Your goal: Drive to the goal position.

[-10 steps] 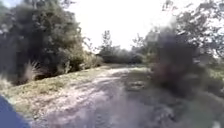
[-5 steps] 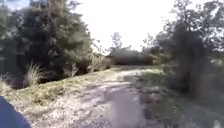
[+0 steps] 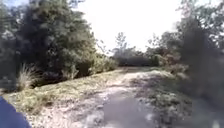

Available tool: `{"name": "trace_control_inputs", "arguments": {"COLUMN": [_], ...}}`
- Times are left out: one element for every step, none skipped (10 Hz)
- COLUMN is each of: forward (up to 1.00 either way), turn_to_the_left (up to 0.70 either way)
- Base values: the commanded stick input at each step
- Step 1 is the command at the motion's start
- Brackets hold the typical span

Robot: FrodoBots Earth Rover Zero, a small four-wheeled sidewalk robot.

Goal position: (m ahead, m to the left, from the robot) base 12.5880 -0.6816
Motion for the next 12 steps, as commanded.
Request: {"name": "trace_control_inputs", "arguments": {"forward": [1.0,1.0,1.0,1.0,1.0,1.0,1.0,1.0,1.0,1.0,1.0,1.0], "turn_to_the_left": [0.0,0.0,0.0,0.0,0.0,0.0,0.0,0.0,0.0,0.05,0.27,0.27]}}
